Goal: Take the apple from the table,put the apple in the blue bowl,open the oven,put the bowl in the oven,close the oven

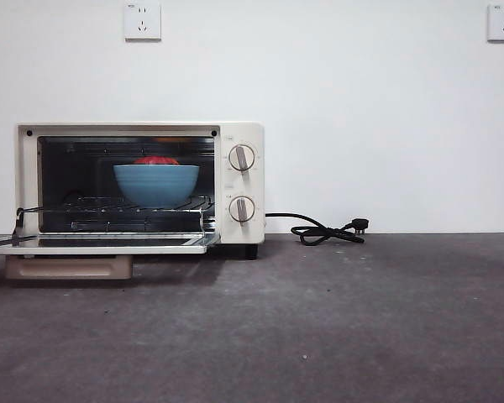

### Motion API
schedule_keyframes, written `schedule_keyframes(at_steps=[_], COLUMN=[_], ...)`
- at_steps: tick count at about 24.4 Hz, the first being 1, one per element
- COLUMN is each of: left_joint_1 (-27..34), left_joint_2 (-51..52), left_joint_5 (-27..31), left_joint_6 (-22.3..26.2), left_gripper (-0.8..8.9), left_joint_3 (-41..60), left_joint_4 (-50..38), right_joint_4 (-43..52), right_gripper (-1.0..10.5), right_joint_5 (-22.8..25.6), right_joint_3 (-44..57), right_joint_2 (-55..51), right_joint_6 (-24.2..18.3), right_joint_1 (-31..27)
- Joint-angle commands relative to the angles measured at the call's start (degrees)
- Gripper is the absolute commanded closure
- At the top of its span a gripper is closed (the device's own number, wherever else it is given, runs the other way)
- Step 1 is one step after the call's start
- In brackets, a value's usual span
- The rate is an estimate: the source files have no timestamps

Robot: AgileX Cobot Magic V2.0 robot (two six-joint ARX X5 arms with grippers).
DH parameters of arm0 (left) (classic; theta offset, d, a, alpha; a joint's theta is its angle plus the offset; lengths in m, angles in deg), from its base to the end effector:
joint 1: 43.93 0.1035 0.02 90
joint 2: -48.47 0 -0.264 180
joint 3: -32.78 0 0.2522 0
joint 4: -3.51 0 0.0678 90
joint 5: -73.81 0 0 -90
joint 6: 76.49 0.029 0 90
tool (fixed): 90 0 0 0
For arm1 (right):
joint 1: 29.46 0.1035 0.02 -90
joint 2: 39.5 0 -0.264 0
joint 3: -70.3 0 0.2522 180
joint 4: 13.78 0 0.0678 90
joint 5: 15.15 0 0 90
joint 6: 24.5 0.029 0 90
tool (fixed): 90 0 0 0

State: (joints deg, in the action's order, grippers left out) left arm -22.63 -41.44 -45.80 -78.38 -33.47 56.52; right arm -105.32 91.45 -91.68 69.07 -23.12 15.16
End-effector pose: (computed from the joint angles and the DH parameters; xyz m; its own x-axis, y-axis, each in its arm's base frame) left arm 0.2587 0.0855 0.1758 0.3662 -0.3875 -0.8460 -0.2395 0.8393 -0.4881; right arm 0.2404 0.2256 0.4972 0.7372 0.3261 -0.5917 -0.5024 0.8502 -0.1574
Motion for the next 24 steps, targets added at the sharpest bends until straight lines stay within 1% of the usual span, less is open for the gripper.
schedule_keyframes(at_steps=[1,4,8,11,12,15,17,18,20,24], left_joint_1=[0.6,0.7,0.9,1.8,2.1,2.8,3.2,3.2,3.2,3.2], left_joint_2=[-2.8,-4.8,-5.9,-6.0,-6.0,-6.0,-6.0,-6.0,-6.0,-6.0], left_joint_5=[-2.8,-3.5,-3.4,-3.5,-3.9,-4.9,-5.4,-5.4,-5.4,-5.6], left_joint_6=[-1.4,-2.8,-3.9,-6.6,-7.7,-9.2,-10.8,-11.4,-12.1,-14.2], left_gripper=[8.22,8.22,8.22,8.22,8.22,8.22,8.22,8.22,8.22,8.22], left_joint_3=[0.4,0.4,0.4,0.4,0.4,0.4,0.4,0.4,0.4,0.4], left_joint_4=[-2.2,-4.6,-7.0,-9.6,-10.6,-12.4,-14.1,-14.8,-15.8,-18.1], right_joint_4=[-1.6,-1.6,-1.6,0.1,3.5,13.5,15.7,15.6,14.4,12.0], right_gripper=[8.9,8.9,8.9,8.9,8.9,8.9,8.9,8.9,8.9,8.9], right_joint_5=[3.8,7.0,9.8,12.5,12.3,9.7,8.8,8.8,8.9,8.9], right_joint_3=[14.2,25.1,36.7,43.8,47.9,59.7,66.2,68.6,73.2,79.7], right_joint_2=[-5.1,-10.8,-18.5,-24.6,-28.6,-41.0,-48.1,-50.8,-56.2,-64.8], right_joint_6=[-1.6,-0.9,1.2,2.3,2.1,2.0,2.8,3.7,7.0,14.6], right_joint_1=[0.0,-0.5,-1.6,-1.6,-1.6,-1.6,-1.6,-1.6,-1.6,-1.6])
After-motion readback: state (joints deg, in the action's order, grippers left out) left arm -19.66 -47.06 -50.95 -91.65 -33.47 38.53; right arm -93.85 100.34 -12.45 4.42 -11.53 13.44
